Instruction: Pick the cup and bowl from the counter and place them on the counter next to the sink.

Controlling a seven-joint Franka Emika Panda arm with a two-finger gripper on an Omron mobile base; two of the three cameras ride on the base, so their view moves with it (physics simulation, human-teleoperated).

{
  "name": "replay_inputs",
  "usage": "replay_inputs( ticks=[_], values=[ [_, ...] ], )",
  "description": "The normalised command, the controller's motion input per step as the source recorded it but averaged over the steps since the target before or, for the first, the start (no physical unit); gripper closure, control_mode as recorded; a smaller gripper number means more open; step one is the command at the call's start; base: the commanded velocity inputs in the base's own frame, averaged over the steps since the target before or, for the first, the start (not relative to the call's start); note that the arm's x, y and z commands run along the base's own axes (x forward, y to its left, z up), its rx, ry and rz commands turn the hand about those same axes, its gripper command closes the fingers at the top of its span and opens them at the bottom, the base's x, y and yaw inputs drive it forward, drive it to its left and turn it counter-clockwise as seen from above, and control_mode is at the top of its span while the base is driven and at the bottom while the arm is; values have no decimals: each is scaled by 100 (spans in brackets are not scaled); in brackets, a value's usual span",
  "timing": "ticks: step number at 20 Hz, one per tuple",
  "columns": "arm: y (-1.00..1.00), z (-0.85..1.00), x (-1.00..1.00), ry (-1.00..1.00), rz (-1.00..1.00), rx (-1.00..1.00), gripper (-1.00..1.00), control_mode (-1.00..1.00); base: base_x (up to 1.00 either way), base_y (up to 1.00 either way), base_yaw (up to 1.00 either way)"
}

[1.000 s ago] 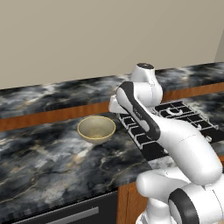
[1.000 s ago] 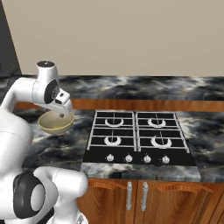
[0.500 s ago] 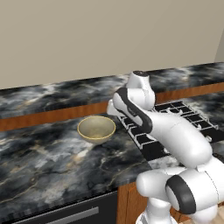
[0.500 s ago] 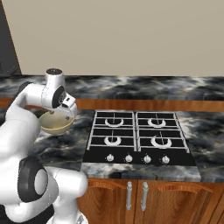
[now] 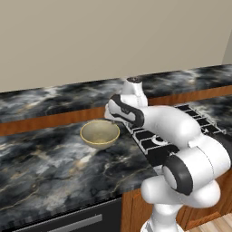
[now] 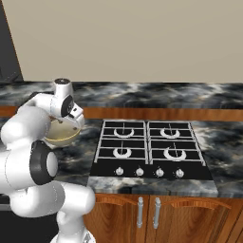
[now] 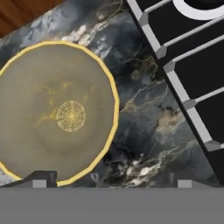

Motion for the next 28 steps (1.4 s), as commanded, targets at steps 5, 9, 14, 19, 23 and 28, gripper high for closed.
replay_inputs(
  ticks=[5,9,14,19,23,28],
  values=[
    [2,-48,18,0,-11,0,-100,-100,0,0,0],
    [-5,-66,11,0,-7,0,-100,-100,0,0,0],
    [0,-44,7,0,-3,0,-100,-100,0,0,0],
    [0,-17,0,0,0,0,-100,-100,0,0,0],
    [0,0,6,0,0,0,-100,-100,0,0,0],
    [0,0,13,0,-2,0,-100,-100,0,0,0]
  ],
)
